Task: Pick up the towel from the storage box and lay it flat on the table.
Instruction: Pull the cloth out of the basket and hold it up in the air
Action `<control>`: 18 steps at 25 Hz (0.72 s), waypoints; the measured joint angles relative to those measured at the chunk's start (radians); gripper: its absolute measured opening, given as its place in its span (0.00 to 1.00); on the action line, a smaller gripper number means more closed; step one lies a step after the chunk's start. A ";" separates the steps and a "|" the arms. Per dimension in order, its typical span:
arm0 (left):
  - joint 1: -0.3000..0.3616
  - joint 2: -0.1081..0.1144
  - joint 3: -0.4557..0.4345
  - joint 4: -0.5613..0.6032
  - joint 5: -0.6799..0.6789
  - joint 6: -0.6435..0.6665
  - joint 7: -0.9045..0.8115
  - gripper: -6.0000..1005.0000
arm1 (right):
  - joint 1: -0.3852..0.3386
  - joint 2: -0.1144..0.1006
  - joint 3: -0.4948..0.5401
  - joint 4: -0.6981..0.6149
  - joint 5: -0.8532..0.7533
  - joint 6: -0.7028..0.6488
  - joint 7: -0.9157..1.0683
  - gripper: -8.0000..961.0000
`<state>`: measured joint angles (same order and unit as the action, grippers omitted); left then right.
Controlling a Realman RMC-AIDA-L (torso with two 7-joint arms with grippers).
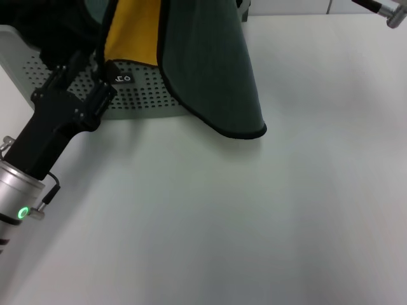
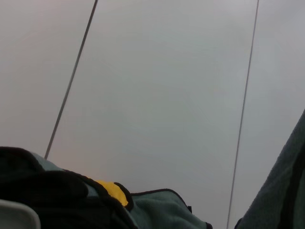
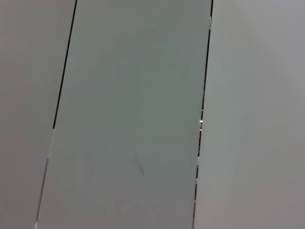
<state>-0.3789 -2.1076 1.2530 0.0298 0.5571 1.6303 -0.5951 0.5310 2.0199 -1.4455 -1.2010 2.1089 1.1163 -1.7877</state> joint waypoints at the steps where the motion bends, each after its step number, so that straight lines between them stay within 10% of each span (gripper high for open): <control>1: 0.000 0.000 0.000 -0.002 0.002 0.000 0.000 0.62 | 0.000 0.000 0.000 0.000 0.000 0.000 0.003 0.02; 15: 0.012 0.000 0.002 -0.001 0.038 0.010 -0.003 0.60 | -0.017 0.000 0.002 0.003 -0.001 -0.013 0.024 0.02; 18: 0.014 0.000 0.002 -0.001 0.039 0.017 -0.005 0.47 | -0.020 0.000 0.000 0.003 -0.002 -0.013 0.025 0.02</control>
<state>-0.3652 -2.1079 1.2548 0.0285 0.5959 1.6475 -0.6004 0.5108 2.0202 -1.4454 -1.1982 2.1074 1.1034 -1.7622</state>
